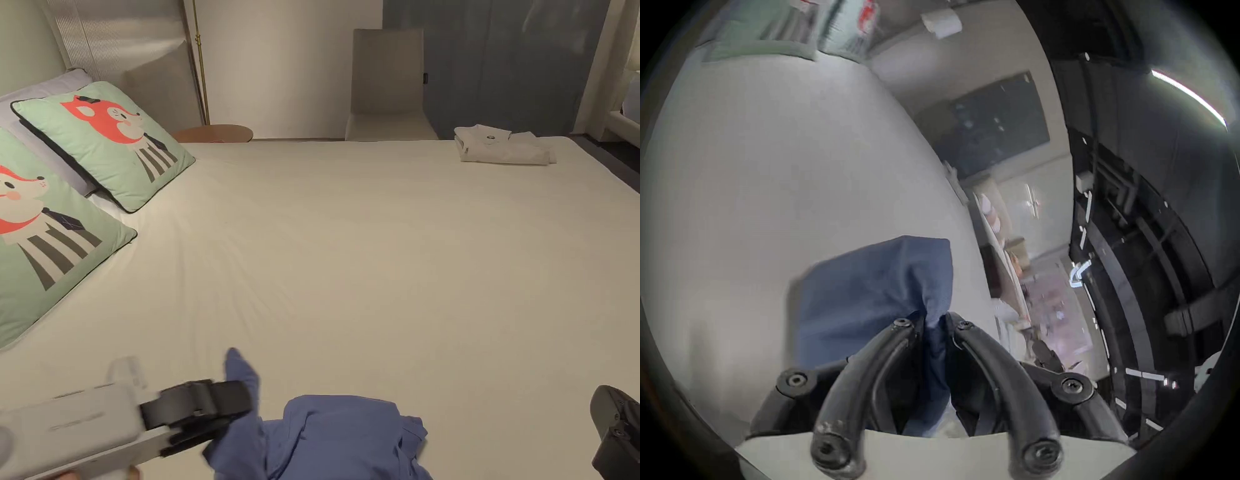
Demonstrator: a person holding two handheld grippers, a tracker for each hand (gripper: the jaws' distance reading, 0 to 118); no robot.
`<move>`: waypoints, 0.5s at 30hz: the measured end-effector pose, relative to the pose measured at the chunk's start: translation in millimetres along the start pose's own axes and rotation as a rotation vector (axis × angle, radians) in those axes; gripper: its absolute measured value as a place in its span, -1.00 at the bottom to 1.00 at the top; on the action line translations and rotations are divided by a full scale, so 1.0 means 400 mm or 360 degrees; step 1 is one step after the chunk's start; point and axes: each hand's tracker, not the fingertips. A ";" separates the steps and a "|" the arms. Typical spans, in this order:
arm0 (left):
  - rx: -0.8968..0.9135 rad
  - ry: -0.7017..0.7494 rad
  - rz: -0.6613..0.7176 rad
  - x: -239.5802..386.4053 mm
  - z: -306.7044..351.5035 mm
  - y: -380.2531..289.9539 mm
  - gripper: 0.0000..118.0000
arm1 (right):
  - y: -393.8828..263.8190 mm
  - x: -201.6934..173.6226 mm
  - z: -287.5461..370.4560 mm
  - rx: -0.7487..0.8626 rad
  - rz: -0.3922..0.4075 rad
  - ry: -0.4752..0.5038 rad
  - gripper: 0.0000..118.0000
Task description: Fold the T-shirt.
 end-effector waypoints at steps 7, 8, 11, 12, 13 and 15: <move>-0.0333 0.0227 -0.0077 0.008 -0.353 -0.102 -0.86 | 0.010 0.059 0.047 0.0043 -0.0036 -0.0105 -0.98; -0.0358 0.0314 -0.0105 0.003 -0.389 -0.121 -0.86 | 0.011 0.067 0.052 0.0047 -0.0044 -0.0117 -0.98; -0.0349 0.0442 -0.0148 -0.005 -0.445 -0.167 -0.80 | 0.011 0.080 0.060 0.0053 -0.0052 -0.0146 -0.98; -0.0341 0.0436 -0.0127 -0.007 -0.445 -0.171 -0.66 | 0.010 0.083 0.063 0.0052 -0.0053 -0.0152 -0.98; -0.0295 0.0323 -0.0076 -0.006 -0.431 -0.167 -0.42 | 0.009 0.085 0.065 0.0053 -0.0053 -0.0156 -0.98; -0.0237 0.0122 0.0028 0.000 -0.395 -0.154 0.43 | 0.006 0.087 0.064 0.0049 -0.0053 -0.0163 -0.99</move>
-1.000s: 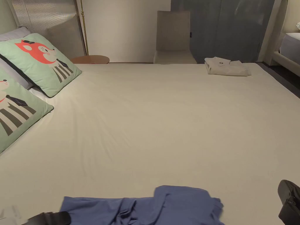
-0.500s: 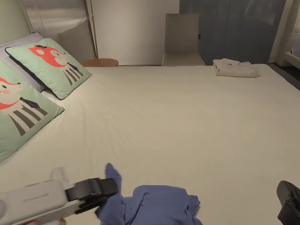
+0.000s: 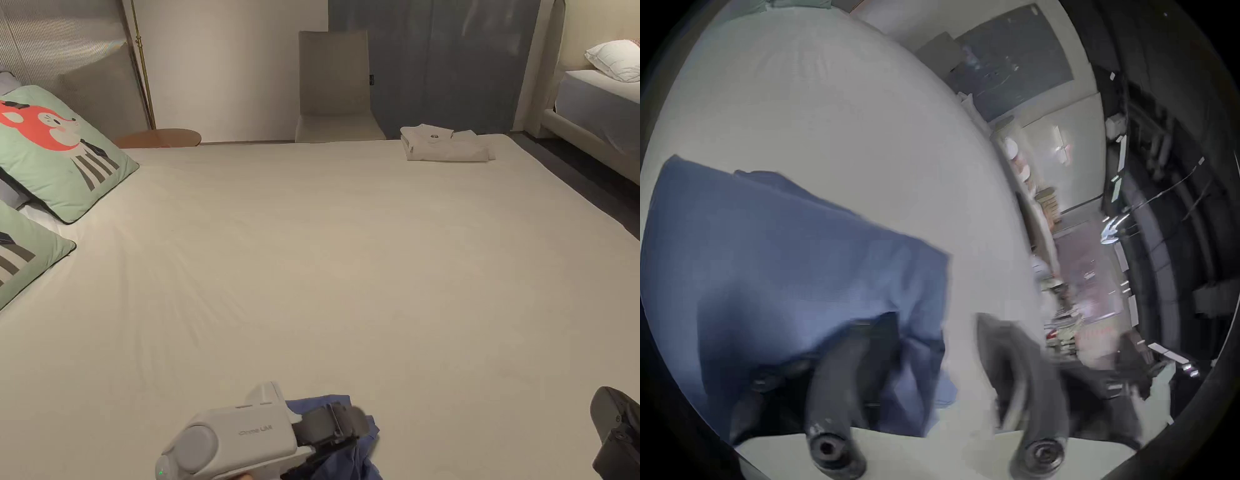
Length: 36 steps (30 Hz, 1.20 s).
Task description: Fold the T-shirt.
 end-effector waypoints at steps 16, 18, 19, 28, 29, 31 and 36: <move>0.0399 0.0757 -0.1011 0.079 0.008 -0.120 -1.00 | -0.026 -0.019 -0.027 -0.0051 -0.0021 0.0060 -0.98; 0.0365 0.0808 -0.1114 0.086 -0.043 -0.152 -1.00 | -0.025 -0.011 -0.024 -0.0050 -0.0030 0.0050 -0.98; 0.0317 0.0833 -0.1161 0.084 -0.078 -0.172 -1.00 | -0.024 -0.006 -0.021 -0.0047 -0.0034 0.0044 -0.99; 0.0153 0.0643 -0.1280 0.140 -0.188 -0.265 -1.00 | -0.024 0.017 -0.012 -0.0045 -0.0035 -0.0003 -0.98; 0.0097 0.0600 -0.1284 0.145 -0.194 -0.270 -1.00 | -0.023 0.016 -0.011 -0.0044 -0.0035 -0.0004 -0.98; 0.0086 0.0574 -0.1304 0.159 -0.196 -0.281 -1.00 | -0.022 0.016 -0.009 -0.0042 -0.0033 -0.0004 -0.98; 0.0334 0.0434 -0.1225 0.203 -0.089 -0.226 -1.00 | -0.006 -0.011 -0.029 -0.0029 -0.0003 0.0026 -0.99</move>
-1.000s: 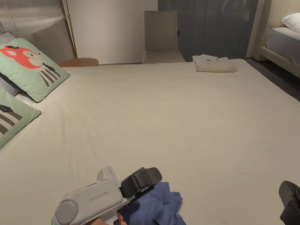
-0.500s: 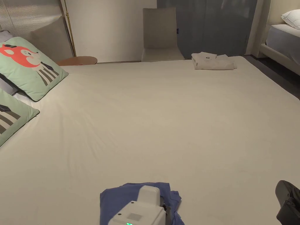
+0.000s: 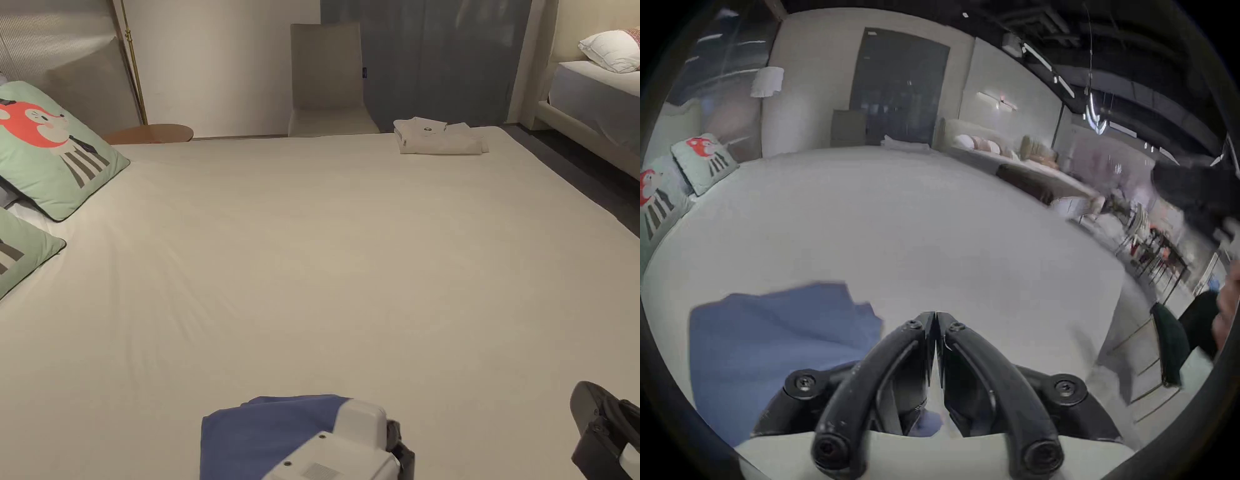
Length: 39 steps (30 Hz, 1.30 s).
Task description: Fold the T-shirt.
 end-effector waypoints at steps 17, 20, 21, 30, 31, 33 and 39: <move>0.0424 0.0811 0.0399 -0.396 0.380 -0.025 -1.00 | -0.212 -0.366 -0.283 -0.0575 0.0426 0.0509 -0.99; 0.0388 0.0769 0.0539 -0.417 0.383 -0.061 -1.00 | -0.267 -0.387 -0.330 -0.0790 0.0471 0.0491 -0.99; 0.0367 0.0738 0.0588 -0.426 0.379 -0.071 -1.00 | -0.286 -0.391 -0.344 -0.0854 0.0507 0.0473 -0.99; -0.0043 -0.0337 0.1226 -0.619 0.266 -0.103 0.56 | -0.271 -0.390 -0.402 -0.1046 0.0540 0.0501 -0.99; -0.0128 -0.0412 0.1278 -0.639 0.240 -0.108 0.80 | -0.269 -0.388 -0.408 -0.1061 0.0533 0.0508 -0.99; -0.0204 -0.0493 0.1355 -0.663 0.196 -0.122 0.85 | -0.269 -0.384 -0.412 -0.1079 0.0526 0.0521 -0.99; -0.0262 -0.0551 0.1489 -0.638 0.107 -0.152 -0.42 | -0.261 -0.357 -0.422 -0.1132 0.0344 0.0545 -0.99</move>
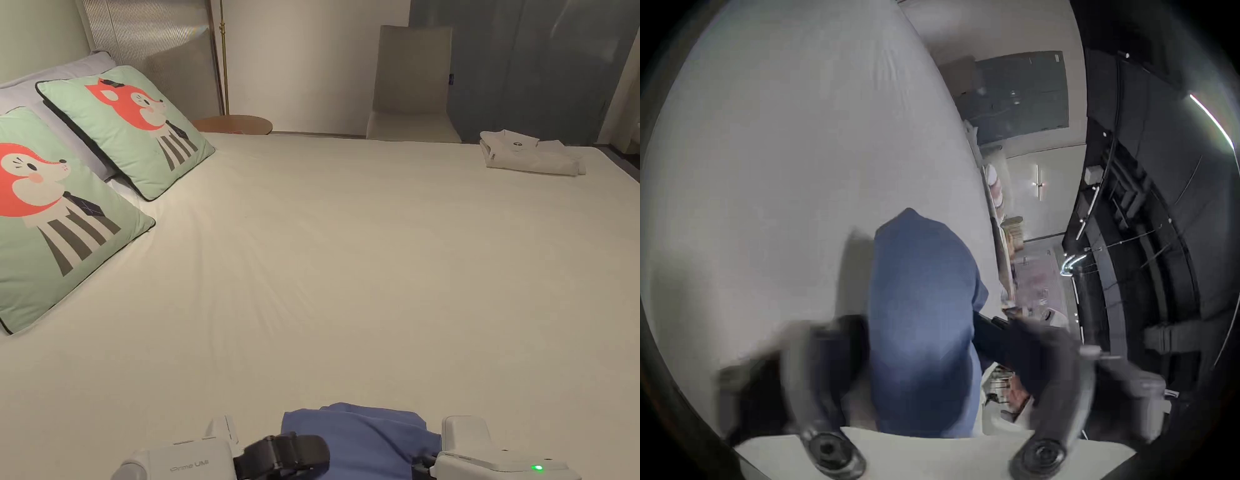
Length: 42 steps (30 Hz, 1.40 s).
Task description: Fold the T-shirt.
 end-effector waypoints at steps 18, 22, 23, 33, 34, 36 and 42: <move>0.0385 0.0415 -0.0044 -0.026 0.506 0.208 -0.64 | 0.121 -0.119 0.061 0.0270 0.0023 0.0072 -0.99; 0.0544 0.0559 0.0047 -0.077 0.664 0.255 -0.64 | 0.128 -0.153 0.034 0.0254 0.0031 0.0072 -0.99; 0.0581 0.0606 0.0073 -0.092 0.694 0.262 -0.64 | 0.128 -0.161 0.029 0.0248 0.0041 0.0066 -0.99; 0.0821 0.1143 -0.0016 -0.107 0.732 0.246 0.30 | 0.131 -0.177 0.042 0.0244 0.0118 0.0023 -0.99; 0.0826 0.1282 -0.0132 -0.072 0.719 0.237 0.58 | 0.130 -0.172 0.050 0.0260 0.0138 -0.0001 -0.99; 0.0834 0.1547 -0.0418 0.013 0.695 0.212 0.86 | 0.129 -0.164 0.066 0.0291 0.0184 -0.0053 -0.99; 0.0975 0.1282 -0.0737 0.251 0.625 0.115 0.78 | 0.112 -0.111 0.124 0.0365 0.0151 -0.0105 -0.99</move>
